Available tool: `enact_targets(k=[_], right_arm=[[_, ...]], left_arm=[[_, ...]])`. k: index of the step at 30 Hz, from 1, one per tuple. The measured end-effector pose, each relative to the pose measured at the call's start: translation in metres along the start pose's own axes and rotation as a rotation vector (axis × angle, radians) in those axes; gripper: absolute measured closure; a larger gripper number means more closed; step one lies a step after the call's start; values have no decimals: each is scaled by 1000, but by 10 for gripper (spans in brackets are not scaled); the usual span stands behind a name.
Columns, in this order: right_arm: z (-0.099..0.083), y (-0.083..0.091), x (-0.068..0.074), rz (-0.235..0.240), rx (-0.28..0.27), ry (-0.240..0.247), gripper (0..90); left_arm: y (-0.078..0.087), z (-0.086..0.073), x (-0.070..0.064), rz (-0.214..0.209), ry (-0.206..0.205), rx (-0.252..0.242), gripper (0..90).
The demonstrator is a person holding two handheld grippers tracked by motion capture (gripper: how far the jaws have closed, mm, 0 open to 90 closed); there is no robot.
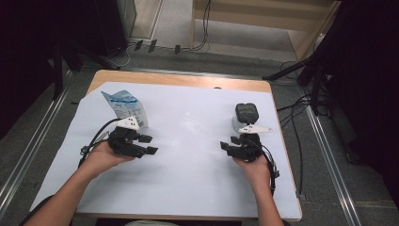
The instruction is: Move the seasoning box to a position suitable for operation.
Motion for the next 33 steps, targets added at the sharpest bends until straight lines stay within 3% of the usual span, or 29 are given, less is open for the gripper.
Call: enact_targets(k=[11,16,22,24,25,28,33], right_arm=[[-2,0,-1,10,18,24,486],[-3,0,0,11,11,34,469],[-5,3,-2,17,0,23,455],[-5,5,-3,24,-5,13,458],[-6,6,-2,31,-7,10,467],[-5,7,0,44,-14,2,470],[-5,10,4,46,-21,17,475]], left_arm=[[-7,3,1,-19,10,-1,440],[-15,4,-2,-32,-13,24,458],[-23,7,-2,-45,-4,25,457],[-24,9,-2,-28,-6,3,431],[-26,9,-2,6,-13,6,416],[-27,8,-2,14,-27,20,431],[-22,10,-1,-18,11,18,412]])
Point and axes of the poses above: each handheld gripper's, and its own axes: y roughly backward along the jaws, z roughly out of its top, x roughly to its left, the point moved 5 cm from there along -y, roughly forward along the jaws, and after that the axes turned 12 degrees about z, right-handed, at the moved point
